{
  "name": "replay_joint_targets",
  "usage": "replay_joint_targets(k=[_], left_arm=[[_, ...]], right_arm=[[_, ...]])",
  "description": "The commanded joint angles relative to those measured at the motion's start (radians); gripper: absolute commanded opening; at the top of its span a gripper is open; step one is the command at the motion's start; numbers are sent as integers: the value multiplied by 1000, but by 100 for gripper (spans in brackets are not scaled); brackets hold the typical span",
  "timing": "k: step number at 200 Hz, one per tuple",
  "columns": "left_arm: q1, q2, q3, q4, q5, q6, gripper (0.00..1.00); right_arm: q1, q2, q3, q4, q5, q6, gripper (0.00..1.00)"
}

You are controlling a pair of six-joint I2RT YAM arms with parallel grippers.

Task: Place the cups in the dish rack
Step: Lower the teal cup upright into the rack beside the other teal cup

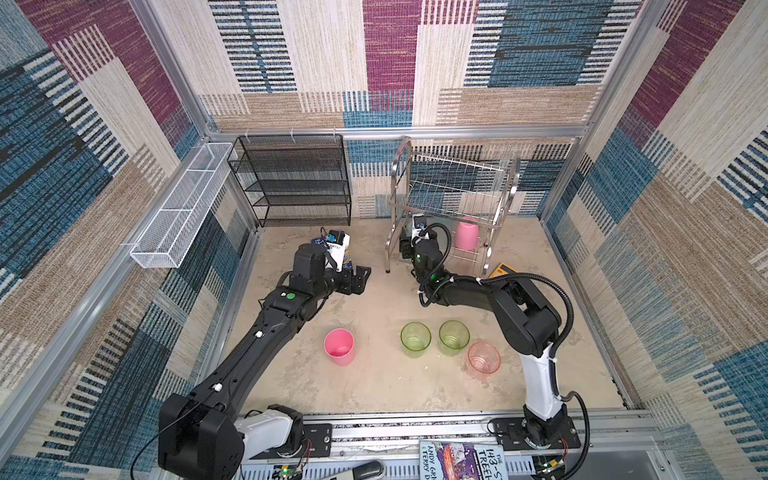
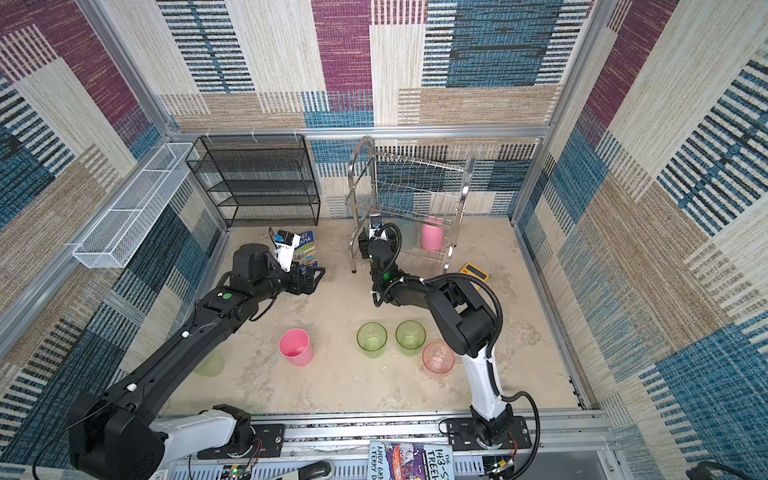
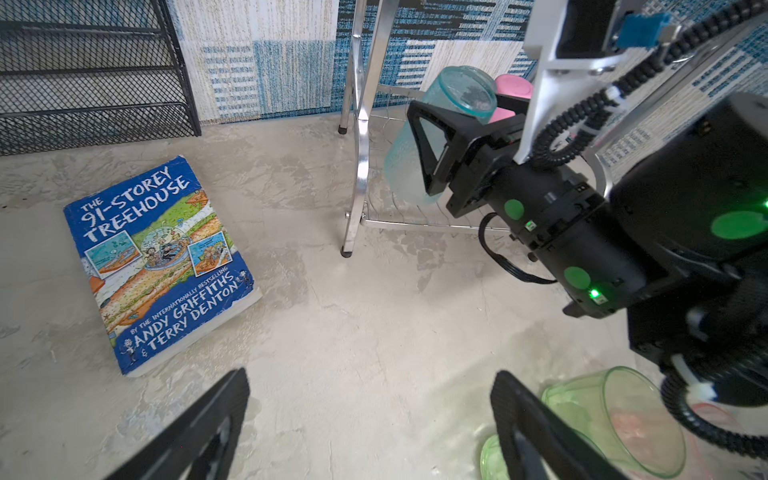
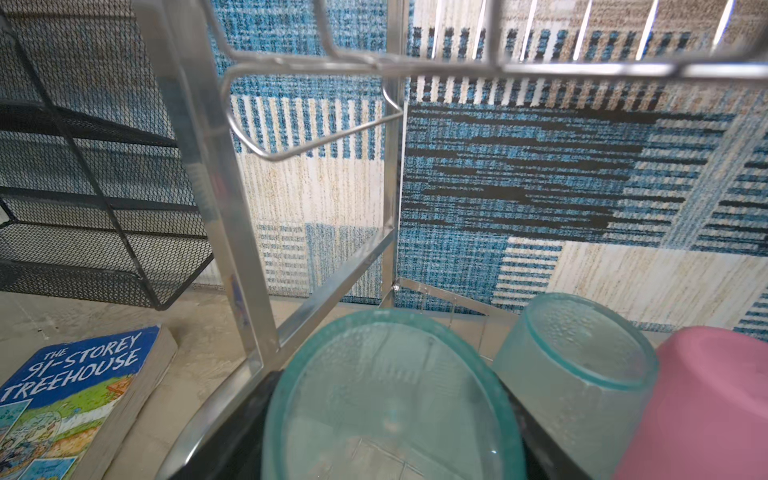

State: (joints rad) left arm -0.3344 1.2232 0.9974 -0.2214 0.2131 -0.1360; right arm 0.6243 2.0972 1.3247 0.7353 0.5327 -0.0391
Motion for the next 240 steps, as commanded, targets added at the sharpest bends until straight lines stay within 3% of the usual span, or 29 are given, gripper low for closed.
replay_joint_targets(k=[1,240], left_arm=[[0,2,7,20,15,-26,94],[22,37,29,10,62,-68,94]], right_arm=[[-3,32,37,23,11,4,57],[-67,293,403,-145,45,33,56]])
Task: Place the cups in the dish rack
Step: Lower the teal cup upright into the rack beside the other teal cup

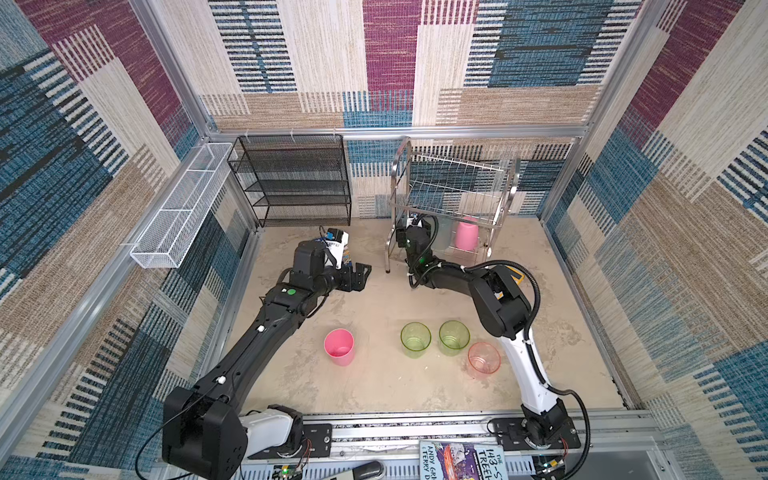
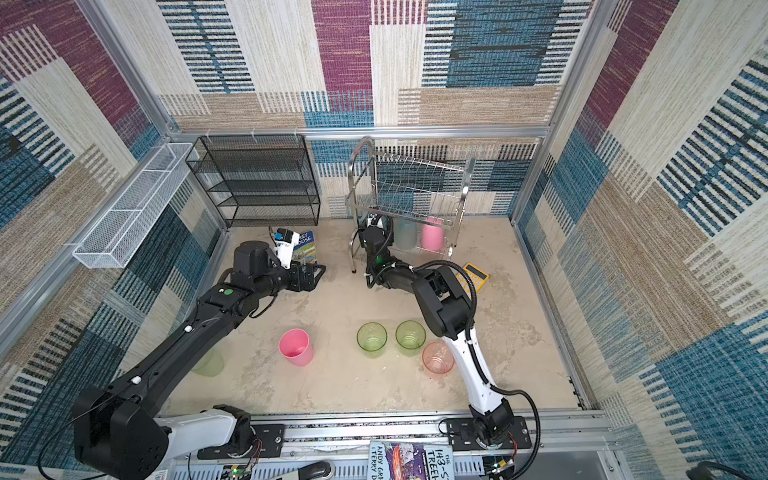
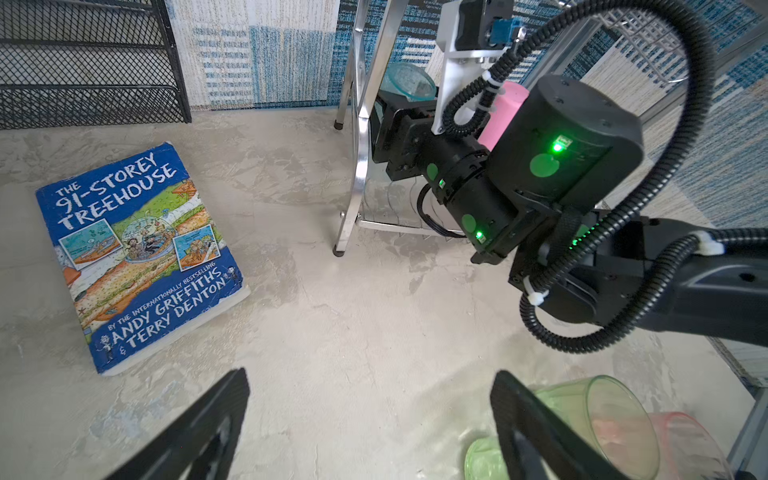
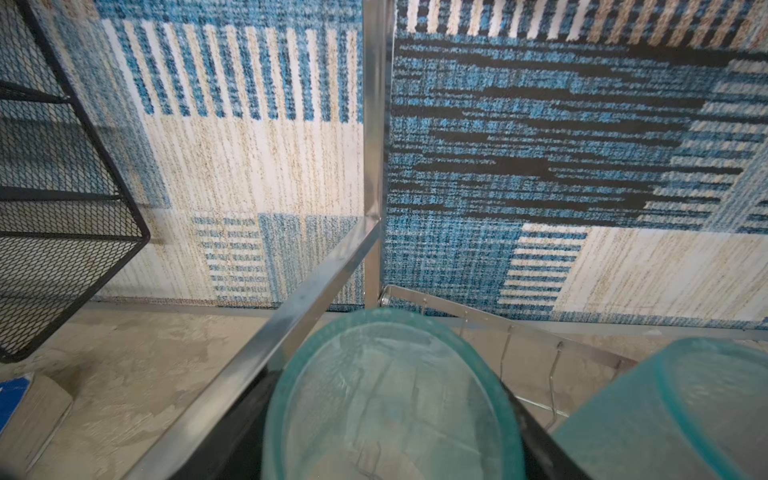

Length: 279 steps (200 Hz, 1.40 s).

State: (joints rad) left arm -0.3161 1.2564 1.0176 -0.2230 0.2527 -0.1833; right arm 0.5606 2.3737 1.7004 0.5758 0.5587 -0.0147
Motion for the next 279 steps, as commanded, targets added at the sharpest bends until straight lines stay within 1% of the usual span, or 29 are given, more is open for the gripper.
replay_joint_targets(k=[1,87,129,176,232,255,279], left_arm=[[3,2,9,11,22,-21,94],[9,7,10,15,31,-28,94],[12,6,10,15,33,-30,94],[14,13,11,14,36,-33,94],[17,19,13,15,37,-36,94],[17,21,15,16,40,-38,94],[17,21,16,14,42,-41,94]], right_arm=[[-4,16,28,15,19,9,56],[-21,89,139,-21,53,-1,56],[-32,103,151,-26,69,18,57],[-42,136,199,-45,100,25,58],[-48,164,247,-65,104,15,61],[-49,163,253,-77,94,12,71],[-48,142,231,-71,84,9,79]])
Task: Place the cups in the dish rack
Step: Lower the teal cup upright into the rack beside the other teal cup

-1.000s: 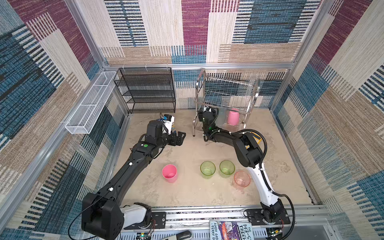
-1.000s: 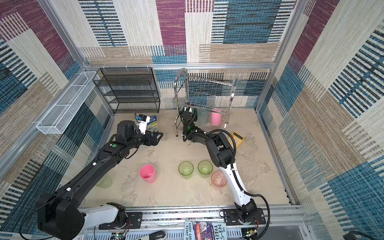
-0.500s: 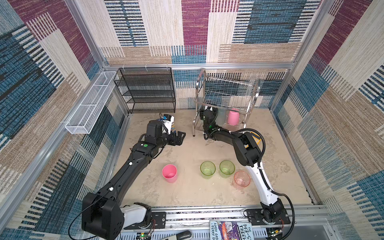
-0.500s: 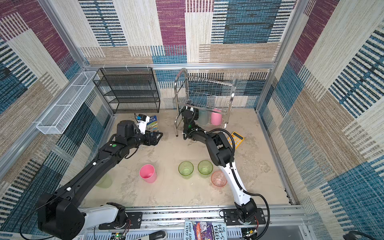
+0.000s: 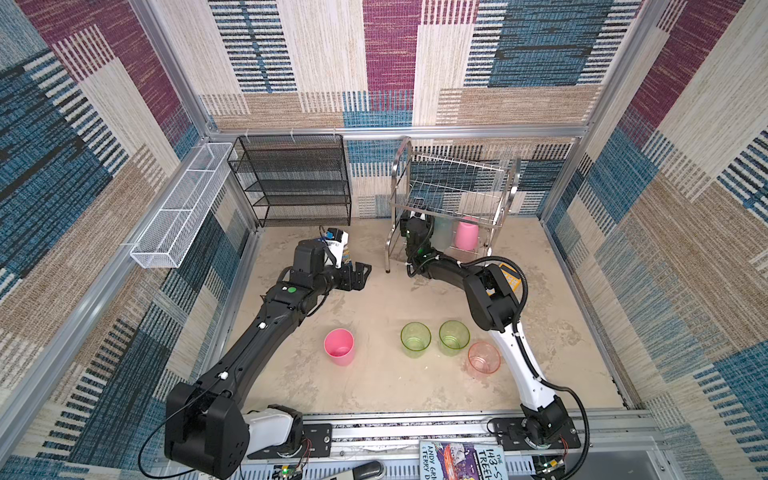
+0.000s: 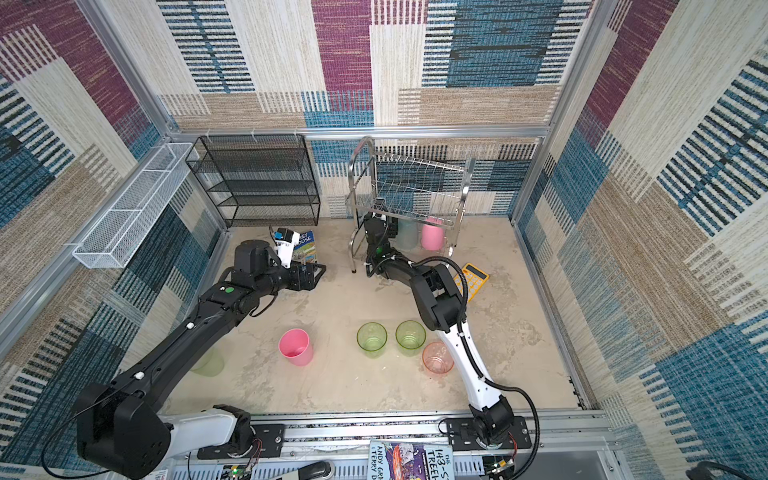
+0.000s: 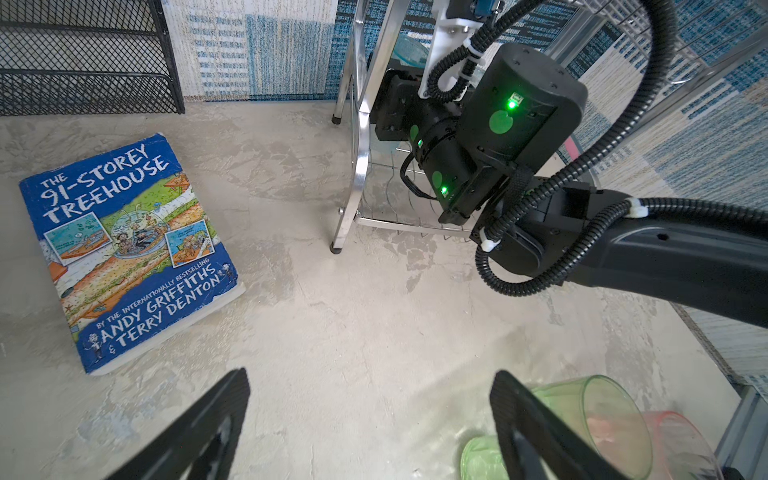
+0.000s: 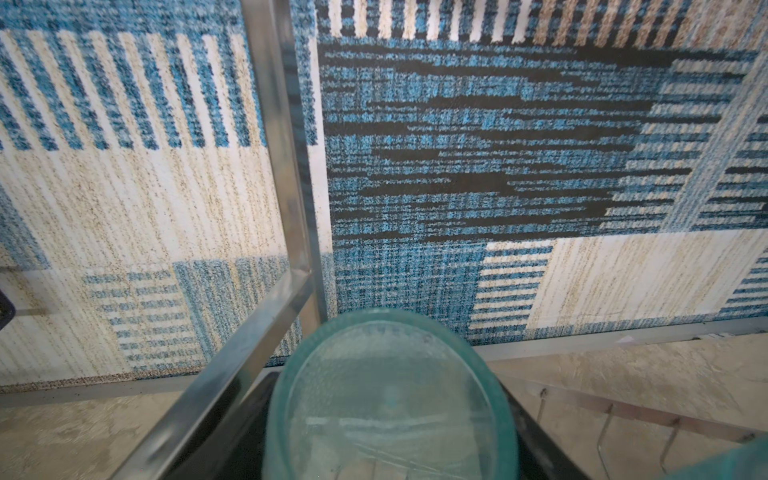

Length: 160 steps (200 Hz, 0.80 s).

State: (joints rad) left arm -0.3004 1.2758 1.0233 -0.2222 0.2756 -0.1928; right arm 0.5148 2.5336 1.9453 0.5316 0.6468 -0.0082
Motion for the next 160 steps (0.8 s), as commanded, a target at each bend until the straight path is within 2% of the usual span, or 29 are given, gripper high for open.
replay_joint_targets(k=[1,52,160], left_arm=[[1,1,11,14,19,-32,94],[3,-3,11,14,17,-33,94],[14,6,15,14,19,-45,95]], right_arm=[[-3,-19,-15,-26,-5,3,79],[-2,-74,-94,-2,-27,9,86],[8,-186,-280,67,-82,-13,92]])
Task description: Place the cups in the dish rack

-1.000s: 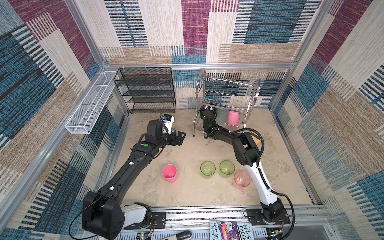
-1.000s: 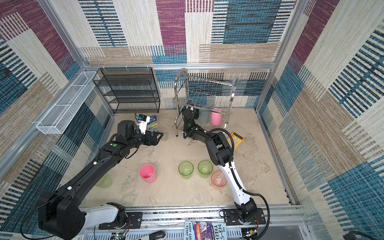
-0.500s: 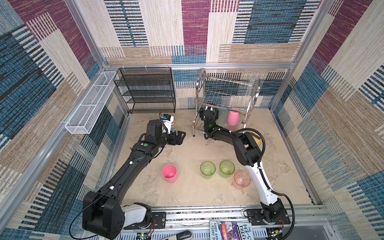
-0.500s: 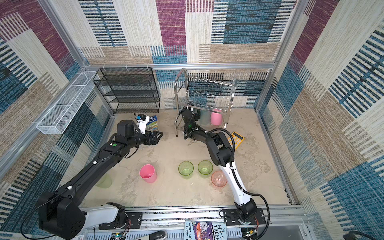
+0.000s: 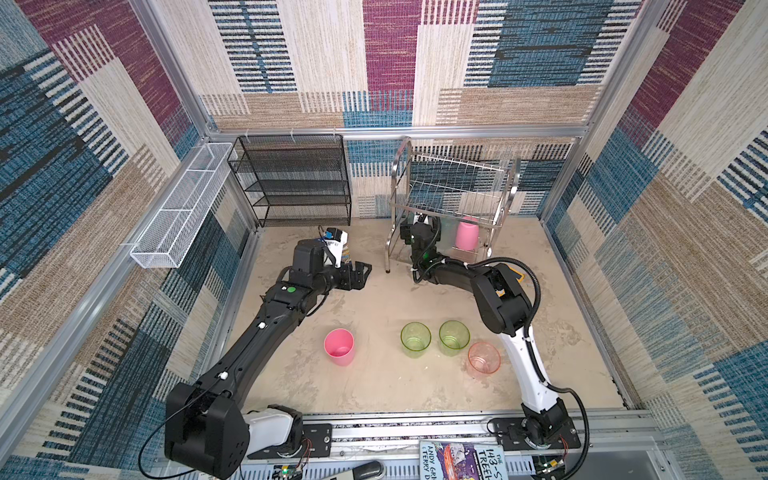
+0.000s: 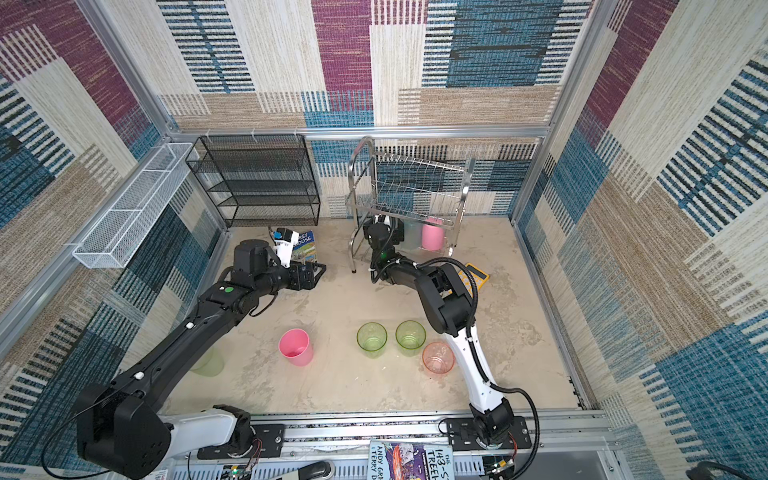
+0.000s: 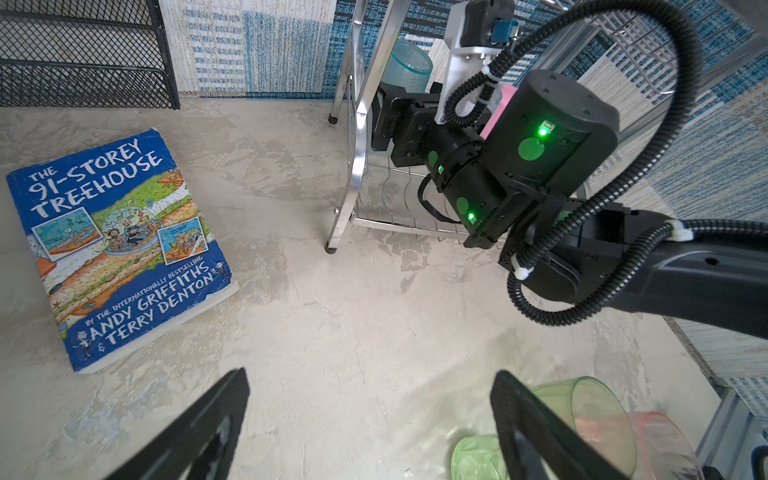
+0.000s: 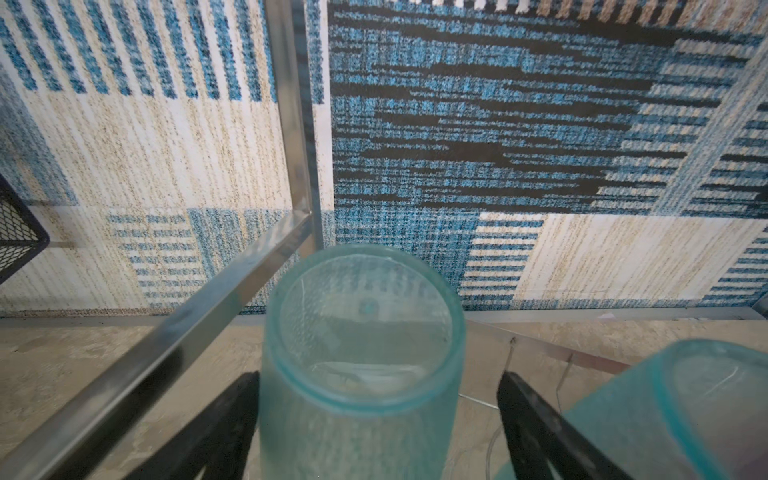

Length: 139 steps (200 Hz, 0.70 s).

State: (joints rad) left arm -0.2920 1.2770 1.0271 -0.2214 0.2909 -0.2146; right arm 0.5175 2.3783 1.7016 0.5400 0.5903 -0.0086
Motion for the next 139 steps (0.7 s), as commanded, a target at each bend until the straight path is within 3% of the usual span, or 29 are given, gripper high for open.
replay_joint_targets(k=[1,56,139], left_arm=[[5,5,11,14,4,-23,95],[14,9,16,8,-1,-30,95],[27,28,32,-22,-27,-43,95]], right_arm=[[5,-31,-36,58,-26,-12,92],[19,-79,-97,79,-54,-33,92],[71,-216,-323,166,-77,-43,92]])
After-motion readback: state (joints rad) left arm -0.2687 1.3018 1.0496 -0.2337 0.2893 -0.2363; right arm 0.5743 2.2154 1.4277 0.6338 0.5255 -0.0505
